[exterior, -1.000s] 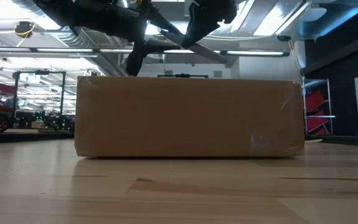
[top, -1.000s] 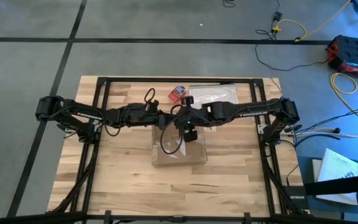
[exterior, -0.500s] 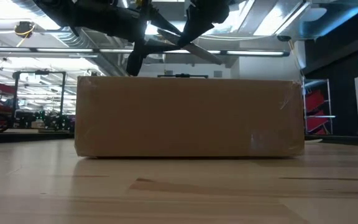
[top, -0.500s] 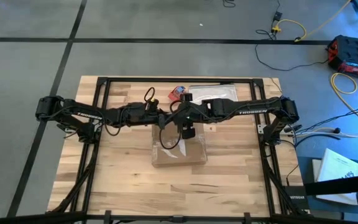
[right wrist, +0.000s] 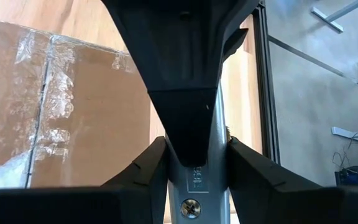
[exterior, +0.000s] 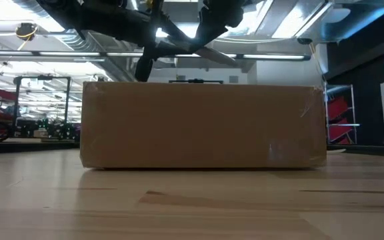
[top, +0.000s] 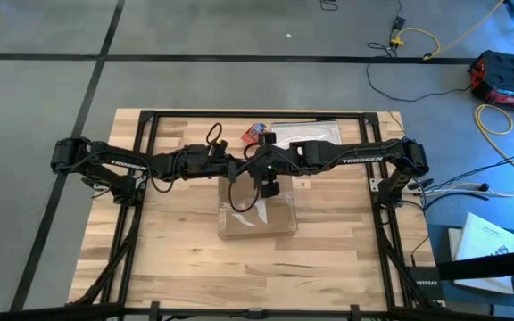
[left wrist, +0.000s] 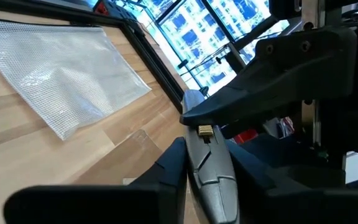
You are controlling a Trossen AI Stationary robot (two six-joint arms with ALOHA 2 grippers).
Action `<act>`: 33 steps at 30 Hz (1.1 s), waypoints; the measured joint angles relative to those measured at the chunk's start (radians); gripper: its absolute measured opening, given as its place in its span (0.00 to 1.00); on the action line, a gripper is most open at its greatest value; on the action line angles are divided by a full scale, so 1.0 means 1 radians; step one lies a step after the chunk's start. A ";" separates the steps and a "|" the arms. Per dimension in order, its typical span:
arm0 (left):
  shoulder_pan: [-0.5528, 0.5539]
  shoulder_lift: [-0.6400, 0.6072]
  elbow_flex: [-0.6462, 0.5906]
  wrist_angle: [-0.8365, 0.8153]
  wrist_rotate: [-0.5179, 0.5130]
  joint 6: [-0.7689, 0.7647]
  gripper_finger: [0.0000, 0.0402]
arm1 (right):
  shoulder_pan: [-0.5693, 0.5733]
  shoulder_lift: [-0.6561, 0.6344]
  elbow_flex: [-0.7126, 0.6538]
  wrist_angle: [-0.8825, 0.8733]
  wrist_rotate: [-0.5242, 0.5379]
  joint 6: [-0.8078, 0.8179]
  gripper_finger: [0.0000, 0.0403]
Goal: Unpack boxes
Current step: Open the box using the silver cutter
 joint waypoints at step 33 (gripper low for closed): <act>-0.005 0.001 -0.001 0.148 0.274 0.375 0.15 | -0.126 -0.087 0.002 -0.035 -0.559 0.300 0.79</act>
